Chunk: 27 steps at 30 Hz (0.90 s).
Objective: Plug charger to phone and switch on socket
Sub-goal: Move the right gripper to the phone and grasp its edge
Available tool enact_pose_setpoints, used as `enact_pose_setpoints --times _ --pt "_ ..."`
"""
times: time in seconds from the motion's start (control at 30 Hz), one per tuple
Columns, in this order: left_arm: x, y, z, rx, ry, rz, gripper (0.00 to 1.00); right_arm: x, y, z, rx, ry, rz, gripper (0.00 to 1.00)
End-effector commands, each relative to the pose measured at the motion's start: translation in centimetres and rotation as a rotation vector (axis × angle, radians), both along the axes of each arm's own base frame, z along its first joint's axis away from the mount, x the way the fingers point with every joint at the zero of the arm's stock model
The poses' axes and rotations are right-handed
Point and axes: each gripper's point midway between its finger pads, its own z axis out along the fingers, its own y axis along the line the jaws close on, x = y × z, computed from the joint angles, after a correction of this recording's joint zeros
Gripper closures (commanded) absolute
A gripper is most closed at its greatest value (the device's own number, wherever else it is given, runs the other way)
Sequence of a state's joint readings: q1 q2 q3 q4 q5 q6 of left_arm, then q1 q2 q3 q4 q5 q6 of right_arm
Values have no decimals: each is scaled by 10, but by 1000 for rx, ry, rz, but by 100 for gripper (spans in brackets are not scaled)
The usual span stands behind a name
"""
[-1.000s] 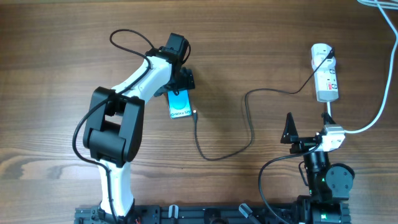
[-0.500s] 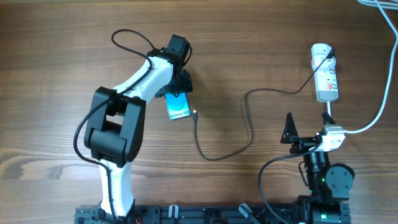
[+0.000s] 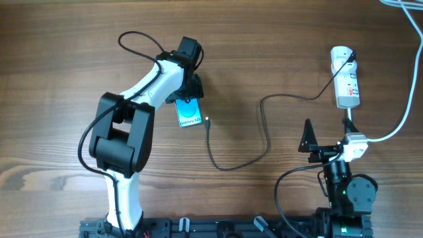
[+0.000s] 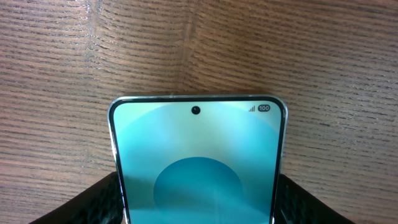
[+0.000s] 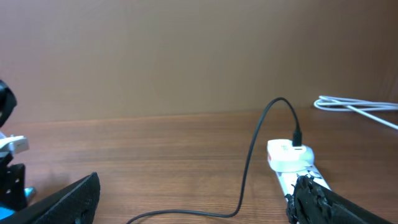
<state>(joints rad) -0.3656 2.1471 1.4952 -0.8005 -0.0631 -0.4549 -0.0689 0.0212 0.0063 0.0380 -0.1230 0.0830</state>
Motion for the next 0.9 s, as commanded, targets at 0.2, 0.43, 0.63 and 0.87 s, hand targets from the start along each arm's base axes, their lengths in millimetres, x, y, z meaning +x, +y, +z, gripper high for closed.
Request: enact_pose_setpoints --times 0.2,0.43,0.63,0.87 --pt "-72 -24 -70 -155 314 -40 29 -13 54 10 171 9 333 0" --pt "-73 -34 -52 -339 365 -23 29 -18 54 78 162 -14 327 0" --pt "-67 -41 -28 -594 400 15 29 4 63 131 72 242 393 0" --pt "-56 -45 -1 -850 401 43 29 33 64 176 138 554 408 0"
